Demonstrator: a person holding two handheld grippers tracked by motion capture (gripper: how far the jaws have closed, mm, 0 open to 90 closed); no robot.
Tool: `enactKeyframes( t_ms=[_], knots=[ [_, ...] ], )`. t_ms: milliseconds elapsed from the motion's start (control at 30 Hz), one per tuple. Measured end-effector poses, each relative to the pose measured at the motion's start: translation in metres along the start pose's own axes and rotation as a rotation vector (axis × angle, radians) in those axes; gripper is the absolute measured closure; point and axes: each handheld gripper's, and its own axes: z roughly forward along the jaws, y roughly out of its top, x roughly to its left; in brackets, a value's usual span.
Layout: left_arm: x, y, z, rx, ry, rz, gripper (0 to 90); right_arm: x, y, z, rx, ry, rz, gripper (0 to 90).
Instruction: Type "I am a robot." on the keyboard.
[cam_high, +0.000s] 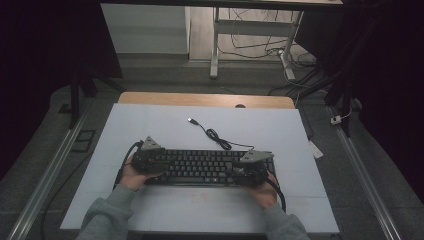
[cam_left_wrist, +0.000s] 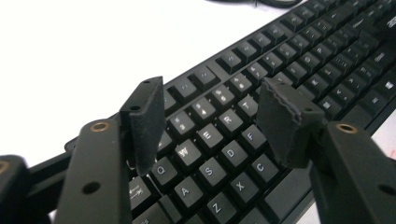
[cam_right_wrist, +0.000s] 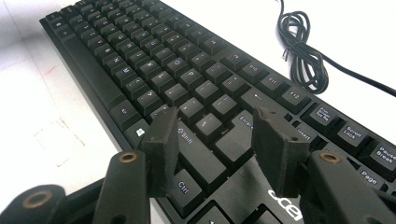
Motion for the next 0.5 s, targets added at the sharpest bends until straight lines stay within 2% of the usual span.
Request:
enactKeyframes(
  t_ms=[167,400,500],
  knots=[
    [-0.003,0.002,0.004,-0.017,-0.023,0.003,56.6,0.0,0.0,0.0,0.001,0.0,0.0,51.4],
    [-0.012,0.004,0.017,0.021,-0.064,0.036,86.7,0.0,0.0,0.001,-0.002,0.001,0.0,51.4],
    [-0.014,0.004,0.022,0.036,-0.076,0.049,89.2,0.0,0.0,0.001,0.0,0.0,-0.002,51.4]
  ],
)
